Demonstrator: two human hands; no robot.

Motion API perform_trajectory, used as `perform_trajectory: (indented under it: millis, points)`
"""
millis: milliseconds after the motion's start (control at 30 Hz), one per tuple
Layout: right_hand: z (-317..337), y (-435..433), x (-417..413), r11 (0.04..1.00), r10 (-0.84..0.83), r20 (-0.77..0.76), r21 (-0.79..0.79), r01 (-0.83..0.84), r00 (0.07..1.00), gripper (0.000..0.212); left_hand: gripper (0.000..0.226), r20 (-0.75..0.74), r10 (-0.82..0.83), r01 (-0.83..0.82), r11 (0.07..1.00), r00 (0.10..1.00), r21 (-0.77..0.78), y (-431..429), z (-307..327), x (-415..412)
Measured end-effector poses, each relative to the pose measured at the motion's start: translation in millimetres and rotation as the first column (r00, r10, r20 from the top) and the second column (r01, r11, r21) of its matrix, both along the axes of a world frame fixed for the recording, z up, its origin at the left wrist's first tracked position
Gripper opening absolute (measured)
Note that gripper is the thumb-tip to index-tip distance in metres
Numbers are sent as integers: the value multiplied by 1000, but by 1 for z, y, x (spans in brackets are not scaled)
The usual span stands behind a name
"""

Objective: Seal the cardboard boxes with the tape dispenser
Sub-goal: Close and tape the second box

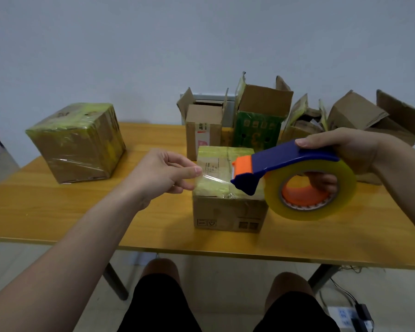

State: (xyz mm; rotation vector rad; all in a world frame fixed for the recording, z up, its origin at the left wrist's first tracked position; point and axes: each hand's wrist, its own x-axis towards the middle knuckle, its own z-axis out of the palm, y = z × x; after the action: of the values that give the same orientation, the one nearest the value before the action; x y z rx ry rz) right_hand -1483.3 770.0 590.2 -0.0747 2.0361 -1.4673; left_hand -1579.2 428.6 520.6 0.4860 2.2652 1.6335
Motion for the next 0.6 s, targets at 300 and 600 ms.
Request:
perform_trajectory:
  millis: [300, 600]
  points:
    - [-32, 5, -7, 750, 229, 78, -649, -125, 970, 59, 14, 362, -43, -48, 970, 931, 239, 1, -6, -10]
    - [-37, 8, -7, 797, 248, -11, -567, -210, 969, 58, 27, 347, -78, -3, 973, 935, 229, -2, -5, -12]
